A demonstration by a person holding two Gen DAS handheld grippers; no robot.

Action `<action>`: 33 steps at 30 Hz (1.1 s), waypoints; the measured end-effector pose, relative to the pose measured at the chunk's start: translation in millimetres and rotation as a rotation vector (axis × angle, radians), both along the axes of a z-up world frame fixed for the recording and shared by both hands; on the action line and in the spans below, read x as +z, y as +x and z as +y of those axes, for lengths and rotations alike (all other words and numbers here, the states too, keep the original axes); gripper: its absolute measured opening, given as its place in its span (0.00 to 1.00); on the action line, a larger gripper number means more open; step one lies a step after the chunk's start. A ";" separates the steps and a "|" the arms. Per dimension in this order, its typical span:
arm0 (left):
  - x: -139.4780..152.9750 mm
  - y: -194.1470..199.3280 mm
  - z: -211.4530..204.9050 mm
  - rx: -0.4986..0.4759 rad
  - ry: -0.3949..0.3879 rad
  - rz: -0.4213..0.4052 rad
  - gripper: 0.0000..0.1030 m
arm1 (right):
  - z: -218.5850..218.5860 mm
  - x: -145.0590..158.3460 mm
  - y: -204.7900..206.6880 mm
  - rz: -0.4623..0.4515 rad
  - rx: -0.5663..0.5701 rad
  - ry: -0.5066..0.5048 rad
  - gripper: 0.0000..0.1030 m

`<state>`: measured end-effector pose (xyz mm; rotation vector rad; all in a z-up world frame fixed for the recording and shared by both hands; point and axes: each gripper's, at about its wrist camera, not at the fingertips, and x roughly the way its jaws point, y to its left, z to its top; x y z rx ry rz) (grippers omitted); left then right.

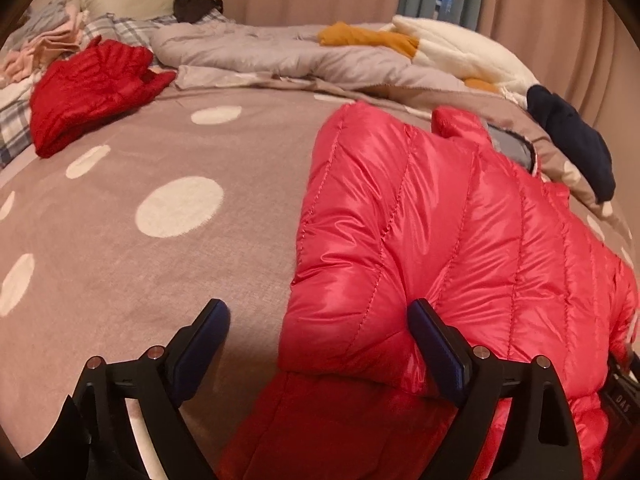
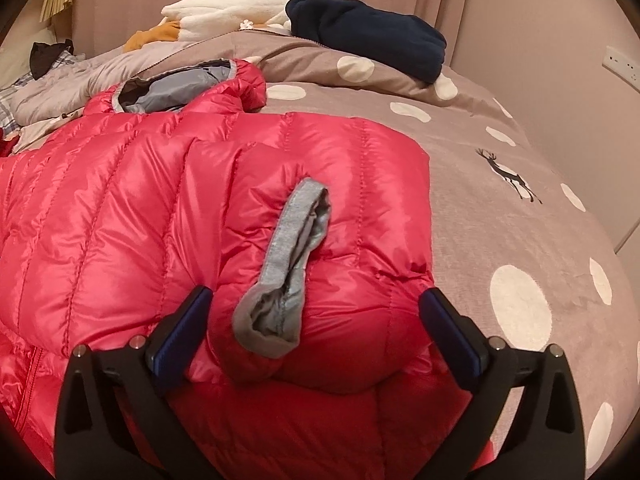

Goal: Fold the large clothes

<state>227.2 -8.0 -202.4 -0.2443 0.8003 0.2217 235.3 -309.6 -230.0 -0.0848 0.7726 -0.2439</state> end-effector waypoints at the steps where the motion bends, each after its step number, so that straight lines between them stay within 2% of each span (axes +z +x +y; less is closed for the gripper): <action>1: 4.1 -3.8 -1.8 0.005 0.014 -0.016 0.86 | 0.4 0.4 -0.1 -0.001 0.000 -0.004 0.99; 4: 12.8 -15.2 -14.6 -0.043 0.043 -0.060 0.57 | 1.8 3.1 -2.1 0.000 -0.001 -0.012 0.99; 7: 14.6 -24.3 -28.1 -0.088 0.090 -0.088 0.56 | 5.0 5.3 -6.2 0.007 -0.023 -0.038 1.00; 8: 13.1 -23.4 -27.5 -0.097 0.081 -0.087 0.56 | 5.7 5.9 -7.1 0.008 -0.028 -0.043 1.00; 10: 4.2 -17.2 -18.4 -0.100 0.016 -0.056 0.58 | 5.0 8.2 -10.7 0.010 -0.043 -0.032 1.00; 11: -1.3 -12.8 -9.7 -0.103 -0.047 -0.038 0.59 | 4.2 8.8 -11.6 0.014 -0.047 -0.019 1.00; 13: -10.0 -2.3 4.4 -0.105 -0.161 -0.001 0.63 | -3.3 12.6 -14.6 0.049 -0.056 0.062 1.00; 14: -10.3 -0.7 5.8 -0.104 -0.176 -0.004 0.63 | -6.3 14.1 -15.3 0.062 -0.057 0.093 1.00; 16: -6.8 -3.4 0.9 -0.097 -0.147 -0.016 0.63 | -17.0 24.4 -19.1 0.070 -0.069 0.173 0.99; 19: 1.5 -10.5 0.2 -0.074 -0.115 -0.035 0.63 | -23.6 45.8 -25.9 0.034 -0.067 0.241 1.00; 21: 12.1 -16.9 11.7 -0.013 -0.115 -0.063 0.62 | -21.9 62.7 -24.0 0.022 -0.047 0.250 0.99; 24: 46.2 -38.2 41.2 0.168 -0.104 -0.160 0.60 | -13.8 96.8 -11.6 -0.046 -0.040 0.206 1.00; 27: 74.1 -63.5 63.4 0.291 -0.026 -0.263 0.60 | -6.8 124.7 15.0 -0.069 -0.013 0.217 1.00; 29: 84.3 -76.1 78.9 0.400 0.021 -0.290 0.60 | -1.2 139.2 43.6 -0.067 0.021 0.238 1.00; 33: 76.9 -76.0 101.5 0.438 -0.012 -0.278 0.60 | 21.6 157.4 117.0 -0.068 0.071 0.179 1.00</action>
